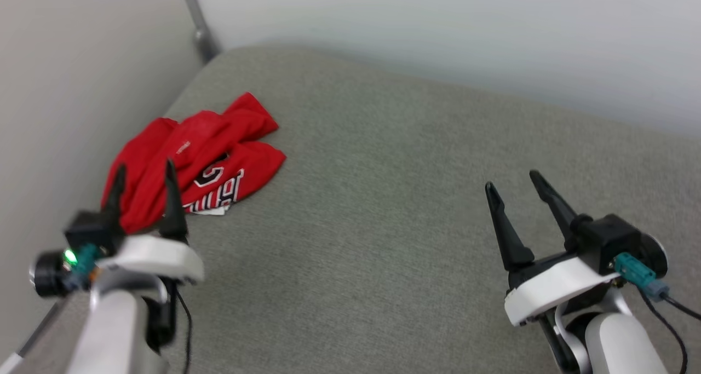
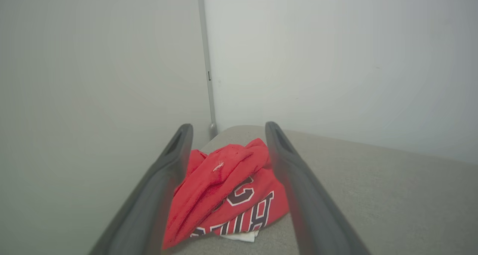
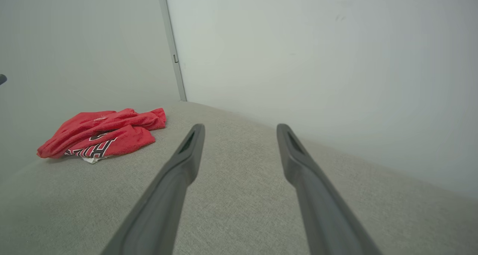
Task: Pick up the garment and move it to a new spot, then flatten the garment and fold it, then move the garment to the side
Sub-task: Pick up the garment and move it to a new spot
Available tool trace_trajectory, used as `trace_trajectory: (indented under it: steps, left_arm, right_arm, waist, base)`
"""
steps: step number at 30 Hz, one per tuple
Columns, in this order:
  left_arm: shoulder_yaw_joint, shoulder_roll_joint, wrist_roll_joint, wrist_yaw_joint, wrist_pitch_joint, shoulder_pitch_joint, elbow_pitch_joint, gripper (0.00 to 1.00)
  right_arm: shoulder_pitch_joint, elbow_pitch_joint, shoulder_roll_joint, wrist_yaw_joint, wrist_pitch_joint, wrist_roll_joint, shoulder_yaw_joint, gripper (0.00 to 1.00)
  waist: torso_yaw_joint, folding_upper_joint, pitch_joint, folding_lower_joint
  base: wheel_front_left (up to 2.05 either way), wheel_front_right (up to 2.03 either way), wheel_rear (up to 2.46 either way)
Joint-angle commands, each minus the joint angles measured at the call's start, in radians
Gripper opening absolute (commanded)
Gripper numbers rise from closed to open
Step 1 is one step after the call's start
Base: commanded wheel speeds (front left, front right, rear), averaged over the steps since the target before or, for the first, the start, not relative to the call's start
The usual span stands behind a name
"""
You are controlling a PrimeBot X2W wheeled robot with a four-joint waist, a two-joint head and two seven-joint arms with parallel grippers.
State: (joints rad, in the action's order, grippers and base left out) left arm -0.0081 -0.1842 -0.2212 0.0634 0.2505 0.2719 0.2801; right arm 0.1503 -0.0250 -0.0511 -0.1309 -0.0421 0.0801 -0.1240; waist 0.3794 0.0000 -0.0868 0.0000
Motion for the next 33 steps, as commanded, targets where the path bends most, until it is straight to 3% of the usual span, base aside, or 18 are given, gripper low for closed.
trace_trajectory:
  steps: [1, 8, 14, 20, 21, 24, 31, 32, 33]
  left_arm:
    - [0.014, -0.017, -0.013, -0.01, -0.008, 0.048, 0.002, 1.0]
    - [0.09, -0.134, -0.107, -0.076, -0.144, 0.274, 0.088, 1.0]
    - [0.108, -0.252, -0.209, -0.154, -0.43, 0.377, 0.232, 1.0]
    - [0.109, -0.355, -0.304, -0.183, -0.696, 0.398, 0.354, 1.0]
    - [0.109, -0.355, -0.304, -0.183, -0.696, 0.398, 0.354, 1.0]
    - [0.098, -0.396, -0.354, -0.189, -0.84, 0.4, 0.423, 1.0]
    - [0.067, -0.371, -0.407, -0.19, -1.011, 0.369, 0.518, 1.0]
    - [0.066, -0.369, -0.41, -0.19, -1.011, 0.372, 0.519, 0.47]
    - [0.063, -0.368, -0.412, -0.19, -1.001, 0.374, 0.517, 0.21]
  right_arm:
    - [0.029, 0.011, 0.001, 0.0, 0.005, -0.007, -0.002, 1.0]
    - [0.105, 0.03, 0.001, 0.0, 0.002, -0.049, -0.004, 1.0]
    - [0.156, 0.025, 0.001, 0.0, -0.024, -0.056, 0.005, 1.0]
    - [0.193, -0.004, 0.001, 0.0, -0.061, -0.04, 0.006, 1.0]
    - [0.193, -0.004, 0.001, 0.0, -0.061, -0.04, 0.006, 1.0]
    - [0.215, -0.027, 0.001, 0.0, -0.079, -0.032, -0.003, 1.0]
    - [0.233, -0.05, 0.001, 0.0, -0.094, -0.027, -0.009, 1.0]
    - [0.235, -0.054, 0.001, 0.0, -0.096, -0.027, -0.007, 1.0]
    - [0.235, -0.056, 0.001, 0.0, -0.097, -0.028, -0.005, 1.0]
  waist:
    - [-0.041, 0.0, -0.059, 0.0]
    - [-0.139, 0.0, -0.216, 0.0]
    - [-0.214, 0.0, -0.341, 0.0]
    - [-0.262, 0.0, -0.412, 0.0]
    - [-0.262, 0.0, -0.412, 0.0]
    - [-0.278, 0.0, -0.438, 0.0]
    - [-0.29, 0.0, -0.452, 0.0]
    - [-0.29, 0.0, -0.451, 0.0]
    - [-0.29, 0.0, -0.448, 0.0]
  base:
    - [0.0, 0.0, 0.0]
    - [0.0, 0.0, 0.0]
    - [0.0, 0.0, 0.0]
    - [0.0, 0.0, 0.0]
    - [0.0, 0.0, 0.0]
    - [0.0, 0.0, 0.0]
    - [0.0, 0.0, 0.0]
    - [0.0, 0.0, 0.0]
    - [0.0, 0.0, 0.0]
